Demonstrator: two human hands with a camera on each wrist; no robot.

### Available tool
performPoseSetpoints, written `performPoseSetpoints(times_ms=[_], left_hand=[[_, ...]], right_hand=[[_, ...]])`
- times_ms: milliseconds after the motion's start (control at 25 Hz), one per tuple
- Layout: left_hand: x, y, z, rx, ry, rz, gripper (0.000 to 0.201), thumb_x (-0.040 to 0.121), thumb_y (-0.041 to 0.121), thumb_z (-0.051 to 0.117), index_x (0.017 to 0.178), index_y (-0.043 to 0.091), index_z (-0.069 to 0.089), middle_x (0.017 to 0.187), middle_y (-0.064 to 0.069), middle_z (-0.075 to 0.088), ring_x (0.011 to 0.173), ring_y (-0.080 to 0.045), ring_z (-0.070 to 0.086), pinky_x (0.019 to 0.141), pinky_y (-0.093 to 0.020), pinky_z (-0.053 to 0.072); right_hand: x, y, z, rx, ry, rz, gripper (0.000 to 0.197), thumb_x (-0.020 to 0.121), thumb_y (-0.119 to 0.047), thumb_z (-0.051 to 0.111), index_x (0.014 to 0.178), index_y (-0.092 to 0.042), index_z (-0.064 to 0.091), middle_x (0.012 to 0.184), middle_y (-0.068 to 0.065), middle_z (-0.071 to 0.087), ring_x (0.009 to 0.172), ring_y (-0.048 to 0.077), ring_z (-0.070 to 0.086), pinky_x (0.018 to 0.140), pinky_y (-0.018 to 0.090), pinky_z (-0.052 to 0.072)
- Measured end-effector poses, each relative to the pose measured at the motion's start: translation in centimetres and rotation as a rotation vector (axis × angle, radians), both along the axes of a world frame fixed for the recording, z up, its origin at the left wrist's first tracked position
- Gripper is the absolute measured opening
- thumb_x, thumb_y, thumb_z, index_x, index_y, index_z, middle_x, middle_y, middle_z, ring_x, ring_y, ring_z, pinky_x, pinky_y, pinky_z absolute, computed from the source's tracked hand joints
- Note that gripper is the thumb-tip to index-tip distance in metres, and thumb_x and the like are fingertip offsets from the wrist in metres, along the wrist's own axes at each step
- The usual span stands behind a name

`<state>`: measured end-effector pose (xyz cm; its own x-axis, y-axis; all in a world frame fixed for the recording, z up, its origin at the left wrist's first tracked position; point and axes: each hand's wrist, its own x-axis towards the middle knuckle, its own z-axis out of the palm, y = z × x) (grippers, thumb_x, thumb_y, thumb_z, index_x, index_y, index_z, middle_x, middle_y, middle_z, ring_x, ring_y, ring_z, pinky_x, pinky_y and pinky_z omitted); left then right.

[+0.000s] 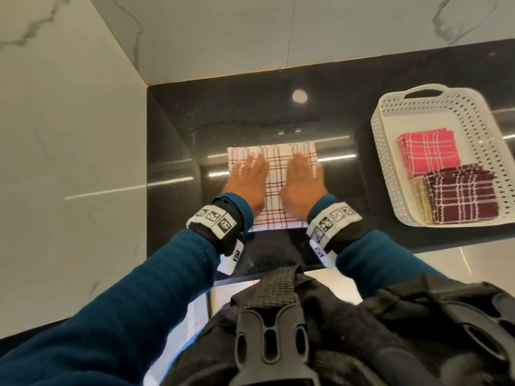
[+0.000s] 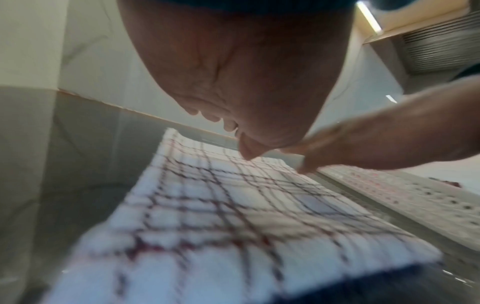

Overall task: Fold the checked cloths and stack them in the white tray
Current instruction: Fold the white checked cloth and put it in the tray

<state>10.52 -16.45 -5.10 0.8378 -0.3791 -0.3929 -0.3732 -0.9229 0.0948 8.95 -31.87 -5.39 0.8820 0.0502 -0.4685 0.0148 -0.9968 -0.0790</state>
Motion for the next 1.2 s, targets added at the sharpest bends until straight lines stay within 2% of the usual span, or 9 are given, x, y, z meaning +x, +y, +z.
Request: performPoseSetpoints(times_ms=[120, 280, 360, 480, 600, 680, 760, 1000, 1200], left_hand=[[-2.5, 0.1, -1.7, 0.015, 0.100, -0.041, 0.069, 0.103, 0.039, 0.027, 0.157, 0.019, -0.012, 0.165, -0.002, -0.021, 0.152, -0.021, -0.016, 0.124, -0.046, -0.005], [-4.4, 4.5, -3.3, 0.054, 0.045, 0.088, 0.075, 0.097, 0.063, 0.006, 0.155, 0.021, -0.021, 0.161, -0.001, -0.030, 0.149, -0.020, -0.024, 0.122, -0.048, -0.009], [-5.3, 5.3, -2.9, 0.090, 0.041, 0.147, 0.074, 0.098, 0.059, 0.008, 0.154, 0.020, -0.019, 0.161, -0.002, -0.029, 0.150, -0.021, -0.023, 0.122, -0.049, -0.009], [-6.7, 3.5, -1.6, 0.040, -0.043, 0.138, 0.069, 0.101, 0.041, 0.019, 0.156, 0.013, -0.012, 0.164, -0.007, -0.021, 0.151, -0.023, -0.018, 0.123, -0.049, -0.005], [-8.4, 0.8, -1.3, -0.054, -0.064, 0.023, 0.068, 0.101, 0.039, 0.023, 0.158, 0.013, -0.004, 0.166, -0.006, -0.013, 0.153, -0.021, -0.013, 0.124, -0.047, -0.003], [-9.6, 0.3, -2.6, -0.018, -0.002, 0.002, 0.069, 0.101, 0.046, 0.018, 0.158, 0.015, -0.006, 0.166, -0.004, -0.015, 0.152, -0.020, -0.014, 0.124, -0.046, -0.005], [-10.8, 0.8, -3.9, 0.015, 0.007, 0.029, 0.071, 0.100, 0.051, 0.014, 0.158, 0.017, -0.011, 0.165, -0.003, -0.019, 0.152, -0.020, -0.015, 0.123, -0.044, -0.008], [-13.6, 3.7, -4.2, 0.031, -0.049, 0.160, 0.079, 0.091, 0.062, 0.002, 0.157, 0.021, -0.015, 0.164, -0.003, -0.020, 0.152, -0.021, -0.015, 0.123, -0.043, -0.006], [-14.9, 3.7, -3.7, -0.041, -0.042, 0.244, 0.075, 0.100, 0.056, 0.023, 0.159, 0.020, -0.004, 0.166, -0.004, -0.011, 0.153, -0.025, -0.006, 0.124, -0.041, -0.001]], right_hand=[[-2.8, 0.7, -1.7, 0.138, 0.083, 0.129, 0.076, 0.103, -0.053, 0.020, 0.158, -0.014, -0.014, 0.166, 0.008, -0.022, 0.153, 0.027, -0.019, 0.123, 0.054, -0.006], [-5.1, -4.4, -3.2, 0.074, 0.090, -0.017, 0.093, 0.095, -0.071, 0.017, 0.155, -0.014, -0.024, 0.161, 0.006, -0.034, 0.150, 0.025, -0.028, 0.120, 0.056, -0.013], [-5.6, -6.0, -2.8, 0.017, 0.124, -0.131, 0.093, 0.096, -0.069, 0.019, 0.156, -0.011, -0.021, 0.163, 0.009, -0.030, 0.151, 0.028, -0.025, 0.120, 0.058, -0.013], [-6.0, -5.0, -1.0, -0.111, 0.101, -0.237, 0.084, 0.100, -0.049, 0.029, 0.157, -0.001, -0.010, 0.165, 0.019, -0.019, 0.152, 0.035, -0.017, 0.121, 0.061, -0.004], [-7.3, -1.8, -0.1, 0.092, -0.047, 0.057, 0.086, 0.097, -0.040, 0.040, 0.157, -0.001, -0.008, 0.166, 0.017, -0.015, 0.153, 0.033, -0.014, 0.122, 0.059, -0.004], [-8.6, -0.6, -1.0, 0.203, 0.049, 0.229, 0.087, 0.098, -0.047, 0.038, 0.158, -0.007, -0.010, 0.167, 0.012, -0.018, 0.153, 0.027, -0.018, 0.123, 0.054, -0.007], [-9.7, -1.4, -2.5, 0.155, 0.064, 0.315, 0.092, 0.097, -0.061, 0.032, 0.158, -0.009, -0.013, 0.166, 0.010, -0.021, 0.152, 0.025, -0.022, 0.123, 0.053, -0.010], [-11.4, -7.3, -3.4, 0.075, 0.046, 0.237, 0.102, 0.092, -0.075, 0.022, 0.154, -0.010, -0.024, 0.161, 0.012, -0.033, 0.150, 0.028, -0.027, 0.123, 0.052, -0.010], [-11.9, -8.3, -3.5, 0.103, 0.000, 0.220, 0.097, 0.094, -0.071, 0.026, 0.157, -0.012, -0.017, 0.165, 0.010, -0.023, 0.153, 0.028, -0.017, 0.124, 0.051, -0.003]])
